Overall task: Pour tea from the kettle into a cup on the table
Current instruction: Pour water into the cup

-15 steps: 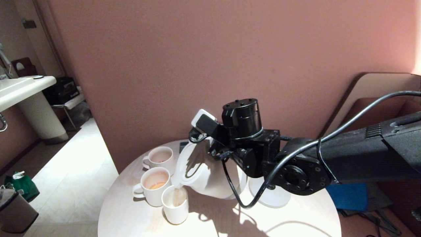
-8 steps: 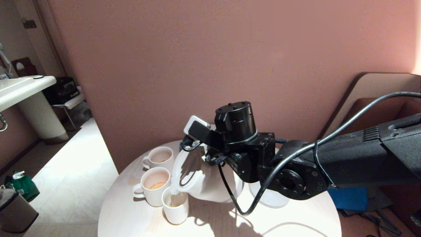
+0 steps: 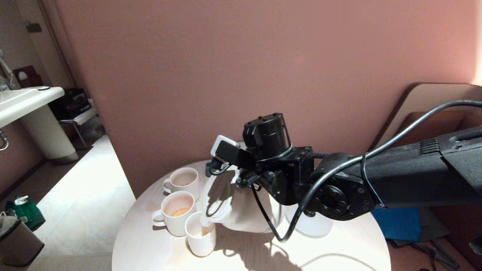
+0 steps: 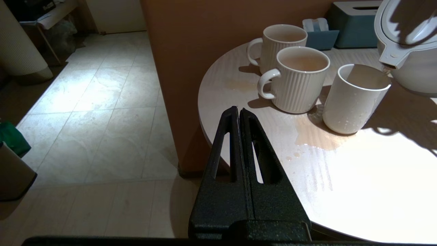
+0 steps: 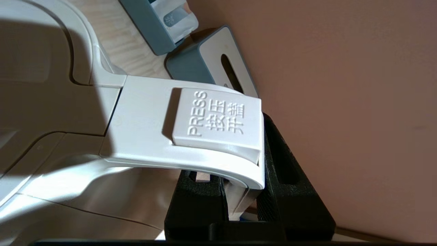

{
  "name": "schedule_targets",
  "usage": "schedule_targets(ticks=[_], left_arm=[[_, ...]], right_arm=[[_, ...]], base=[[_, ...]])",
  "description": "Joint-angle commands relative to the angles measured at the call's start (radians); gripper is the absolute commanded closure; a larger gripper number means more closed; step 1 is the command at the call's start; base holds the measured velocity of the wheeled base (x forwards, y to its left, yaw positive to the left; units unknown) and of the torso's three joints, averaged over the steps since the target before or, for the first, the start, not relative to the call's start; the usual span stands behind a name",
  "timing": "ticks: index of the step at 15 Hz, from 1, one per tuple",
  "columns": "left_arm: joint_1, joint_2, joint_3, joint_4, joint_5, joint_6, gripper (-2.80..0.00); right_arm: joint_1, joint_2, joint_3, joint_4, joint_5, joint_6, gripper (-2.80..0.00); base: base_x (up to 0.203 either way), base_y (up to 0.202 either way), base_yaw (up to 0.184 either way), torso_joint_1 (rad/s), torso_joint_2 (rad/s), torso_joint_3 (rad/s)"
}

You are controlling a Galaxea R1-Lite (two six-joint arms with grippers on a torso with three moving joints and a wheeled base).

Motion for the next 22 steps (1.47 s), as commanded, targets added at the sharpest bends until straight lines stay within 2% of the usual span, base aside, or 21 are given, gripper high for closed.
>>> schedule_targets(ticks=[1, 9, 22], left_arm=[[0.0, 0.001, 0.0, 0.0, 0.0, 0.0, 0.0], [0.0, 0.001, 0.0, 0.0, -0.001, 0.0, 0.0], [0.001, 0.001, 0.0, 0.0, 0.0, 0.0, 0.0]], right_arm=[[-0.001, 0.002, -0.002, -0.002, -0.004, -0.016, 0.0], [-0.001, 0.009, -0.012, -0.004, -0.004, -0.115, 0.0], [0.007, 0.073, -0.117, -0.003, -0.027, -0.183, 0.0]], base=[[0.0, 0.0, 0.0, 0.0, 0.0, 0.0], [0.0, 0.0, 0.0, 0.0, 0.0, 0.0], [0.0, 0.0, 0.0, 0.0, 0.0, 0.0]])
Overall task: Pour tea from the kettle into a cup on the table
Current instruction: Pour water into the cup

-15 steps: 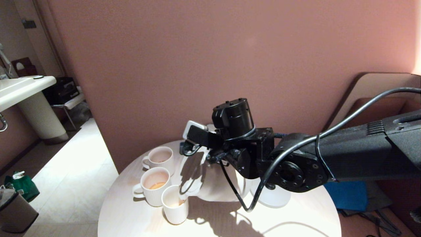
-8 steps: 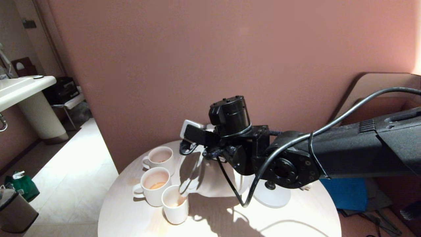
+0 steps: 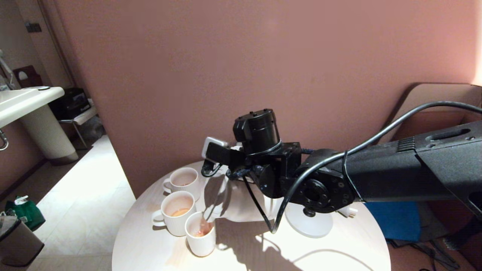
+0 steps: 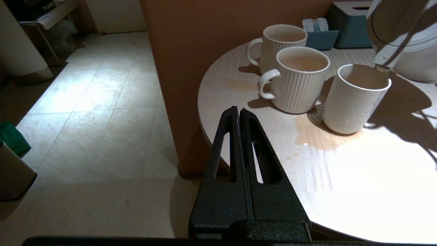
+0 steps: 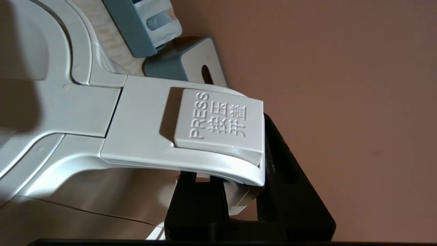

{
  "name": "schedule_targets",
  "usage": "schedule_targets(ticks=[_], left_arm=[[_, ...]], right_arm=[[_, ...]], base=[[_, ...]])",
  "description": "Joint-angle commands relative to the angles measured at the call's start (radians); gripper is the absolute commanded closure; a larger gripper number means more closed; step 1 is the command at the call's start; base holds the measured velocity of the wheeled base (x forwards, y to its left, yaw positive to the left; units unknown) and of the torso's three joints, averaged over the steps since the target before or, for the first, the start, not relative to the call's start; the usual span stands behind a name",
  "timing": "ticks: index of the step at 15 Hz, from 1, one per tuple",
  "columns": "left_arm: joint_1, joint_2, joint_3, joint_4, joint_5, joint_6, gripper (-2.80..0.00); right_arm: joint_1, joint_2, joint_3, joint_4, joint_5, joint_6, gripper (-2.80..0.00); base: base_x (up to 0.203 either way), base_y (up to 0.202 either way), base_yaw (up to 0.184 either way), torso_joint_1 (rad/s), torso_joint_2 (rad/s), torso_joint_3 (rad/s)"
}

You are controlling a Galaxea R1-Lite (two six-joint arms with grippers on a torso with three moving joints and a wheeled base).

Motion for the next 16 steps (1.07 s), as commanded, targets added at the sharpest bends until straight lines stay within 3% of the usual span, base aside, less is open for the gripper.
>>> schedule_targets(ticks=[1, 16], left_arm=[[0.0, 0.001, 0.0, 0.0, 0.001, 0.0, 0.0], [0.0, 0.001, 0.0, 0.0, 0.001, 0.0, 0.0]], right_arm=[[0.004, 0.015, -0.024, -0.001, -0.005, -0.014, 0.0], [0.026, 0.058, -0.09, 0.0, -0.027, -0.101, 0.0]], base=[[0.0, 0.0, 0.0, 0.0, 0.0, 0.0], [0.0, 0.0, 0.0, 0.0, 0.0, 0.0]])
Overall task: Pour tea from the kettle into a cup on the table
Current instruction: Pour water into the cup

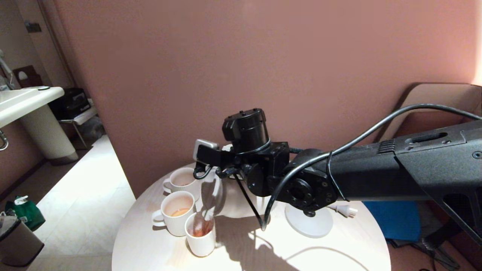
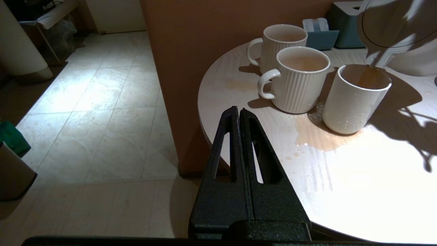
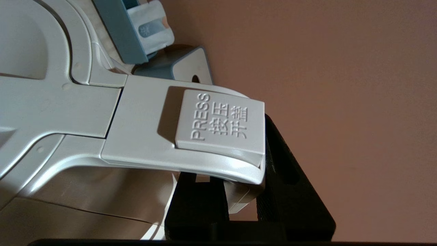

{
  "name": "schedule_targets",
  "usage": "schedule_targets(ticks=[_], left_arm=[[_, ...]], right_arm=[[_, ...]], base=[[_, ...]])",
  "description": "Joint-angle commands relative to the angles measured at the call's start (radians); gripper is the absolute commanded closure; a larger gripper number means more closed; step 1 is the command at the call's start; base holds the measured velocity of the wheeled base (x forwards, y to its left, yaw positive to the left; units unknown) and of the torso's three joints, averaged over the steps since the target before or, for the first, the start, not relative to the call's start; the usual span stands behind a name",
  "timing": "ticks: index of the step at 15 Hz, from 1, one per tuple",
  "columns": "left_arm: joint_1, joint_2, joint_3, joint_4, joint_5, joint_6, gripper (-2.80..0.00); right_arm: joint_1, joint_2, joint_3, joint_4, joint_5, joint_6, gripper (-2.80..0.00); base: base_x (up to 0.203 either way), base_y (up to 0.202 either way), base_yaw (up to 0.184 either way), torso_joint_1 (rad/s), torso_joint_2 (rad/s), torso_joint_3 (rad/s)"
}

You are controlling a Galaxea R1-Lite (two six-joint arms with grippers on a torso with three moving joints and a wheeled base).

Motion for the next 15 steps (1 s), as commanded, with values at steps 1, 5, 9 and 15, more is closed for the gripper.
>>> schedule_targets(ticks=[1, 5, 9, 15], left_arm=[[0.0, 0.001, 0.0, 0.0, 0.0, 0.0, 0.0], [0.0, 0.001, 0.0, 0.0, 0.0, 0.0, 0.0], [0.001, 0.001, 0.0, 0.0, -0.001, 0.0, 0.0], [0.0, 0.001, 0.0, 0.0, 0.0, 0.0, 0.0]], right_arm=[[0.009, 0.008, -0.011, -0.002, -0.004, -0.013, 0.0], [0.015, 0.013, -0.022, -0.002, -0.009, -0.033, 0.0], [0.016, 0.013, -0.022, -0.002, -0.009, -0.06, 0.0], [0.023, 0.014, -0.024, -0.002, -0.023, -0.084, 0.0]], base=[[0.0, 0.0, 0.0, 0.0, 0.0, 0.0], [0.0, 0.0, 0.0, 0.0, 0.0, 0.0], [0.0, 0.0, 0.0, 0.0, 0.0, 0.0], [0.0, 0.0, 0.0, 0.0, 0.0, 0.0]])
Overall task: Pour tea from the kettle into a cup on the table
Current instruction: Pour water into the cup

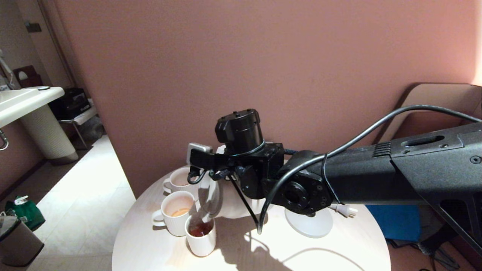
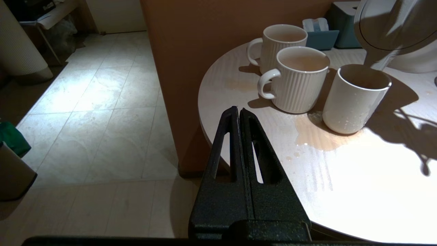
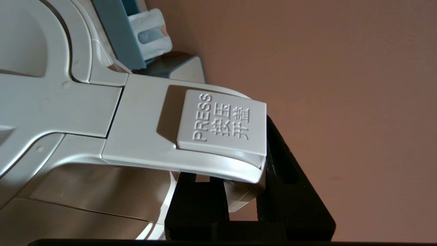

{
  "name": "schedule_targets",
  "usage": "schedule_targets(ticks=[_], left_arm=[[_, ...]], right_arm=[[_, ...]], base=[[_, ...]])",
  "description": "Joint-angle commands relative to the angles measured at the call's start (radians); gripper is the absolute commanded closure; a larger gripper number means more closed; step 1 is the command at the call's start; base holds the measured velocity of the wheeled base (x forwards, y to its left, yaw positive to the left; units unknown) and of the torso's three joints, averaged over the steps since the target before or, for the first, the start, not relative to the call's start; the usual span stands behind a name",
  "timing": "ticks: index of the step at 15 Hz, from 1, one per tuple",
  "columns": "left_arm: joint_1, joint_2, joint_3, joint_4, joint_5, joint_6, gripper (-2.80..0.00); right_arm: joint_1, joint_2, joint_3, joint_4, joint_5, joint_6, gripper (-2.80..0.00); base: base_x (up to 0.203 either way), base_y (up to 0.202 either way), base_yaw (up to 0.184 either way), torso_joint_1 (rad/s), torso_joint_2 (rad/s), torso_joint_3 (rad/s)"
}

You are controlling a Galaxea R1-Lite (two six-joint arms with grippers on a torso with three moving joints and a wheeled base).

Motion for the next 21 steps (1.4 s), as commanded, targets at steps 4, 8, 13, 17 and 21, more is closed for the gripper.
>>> schedule_targets(ticks=[4, 8, 13, 17, 21], left_arm=[[0.001, 0.001, 0.0, 0.0, 0.0, 0.0, 0.0], [0.001, 0.001, 0.0, 0.0, 0.0, 0.0, 0.0], [0.0, 0.001, 0.0, 0.0, 0.0, 0.0, 0.0], [0.0, 0.001, 0.0, 0.0, -0.001, 0.0, 0.0], [0.0, 0.001, 0.0, 0.0, 0.0, 0.0, 0.0]], right_arm=[[0.002, 0.005, -0.003, -0.002, -0.008, -0.027, 0.0], [0.002, 0.006, -0.006, -0.003, -0.007, -0.026, 0.0], [0.004, -0.002, -0.001, -0.01, -0.01, 0.062, 0.0], [-0.022, -0.037, 0.058, -0.004, -0.01, 0.275, 0.0], [-0.051, -0.105, 0.252, -0.013, -0.008, 0.538, 0.0]], base=[[0.0, 0.0, 0.0, 0.0, 0.0, 0.0], [0.0, 0.0, 0.0, 0.0, 0.0, 0.0], [0.0, 0.0, 0.0, 0.0, 0.0, 0.0], [0.0, 0.0, 0.0, 0.0, 0.0, 0.0], [0.0, 0.0, 0.0, 0.0, 0.0, 0.0]])
